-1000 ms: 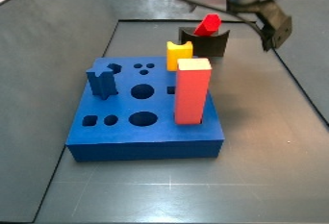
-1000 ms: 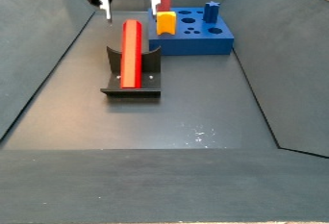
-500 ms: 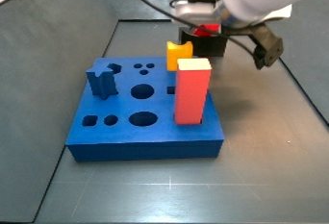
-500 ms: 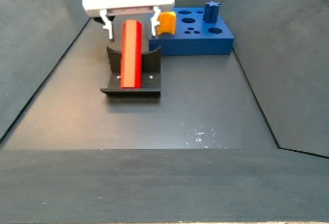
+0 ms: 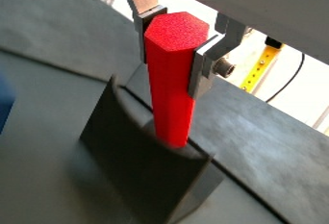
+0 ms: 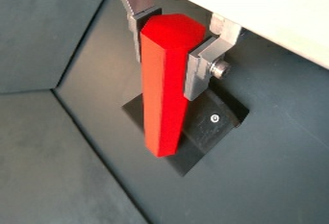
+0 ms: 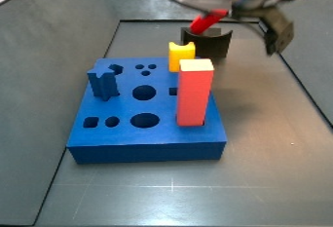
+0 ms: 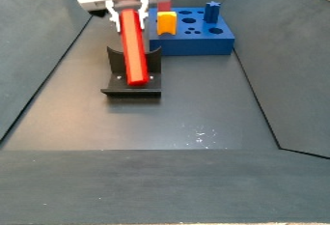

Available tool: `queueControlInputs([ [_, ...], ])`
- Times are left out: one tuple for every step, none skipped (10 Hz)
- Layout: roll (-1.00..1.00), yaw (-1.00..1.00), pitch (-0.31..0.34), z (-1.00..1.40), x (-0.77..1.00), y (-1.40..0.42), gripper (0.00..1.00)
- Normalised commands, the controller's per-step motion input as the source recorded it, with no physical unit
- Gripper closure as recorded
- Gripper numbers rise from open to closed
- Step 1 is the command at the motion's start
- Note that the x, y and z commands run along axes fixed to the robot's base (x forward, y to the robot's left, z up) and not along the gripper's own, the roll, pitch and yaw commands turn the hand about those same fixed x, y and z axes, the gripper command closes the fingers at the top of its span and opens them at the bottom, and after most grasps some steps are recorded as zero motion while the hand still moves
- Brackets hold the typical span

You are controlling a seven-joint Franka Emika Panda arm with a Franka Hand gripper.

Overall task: Pick up the hexagon object. Move up. Place the hexagon object on the fixture. Regrasp the hexagon object. Move to above the board. Insert the hexagon object.
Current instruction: Move to above the board.

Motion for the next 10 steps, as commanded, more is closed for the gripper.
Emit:
queueControlInputs([
  [-0.06, 0.29, 0.107, 1.0, 0.09, 0.07, 1.0],
  [-0.03, 0.26, 0.036, 1.0, 0.09, 0.06, 1.0],
  [-0.01, 0.21, -0.011, 1.0, 0.09, 0.06, 1.0],
  [-0.01, 0.18, -0.023, 1.0, 0.08, 0.06, 1.0],
  [-0.01, 0.12, -0.037, 1.0, 0.08, 0.05, 1.0],
  [-0.01, 0.09, -0.036, 1.0, 0.08, 0.05, 1.0],
  [-0.02, 0.04, -0.014, 1.0, 0.07, 0.04, 1.0],
  [-0.02, 0.02, 0.006, 1.0, 0.07, 0.04, 1.0],
  [-0.02, 0.0, 0.039, 1.0, 0.06, 0.03, 1.0],
  [-0.03, 0.0, 0.052, 1.0, 0.06, 0.03, 1.0],
])
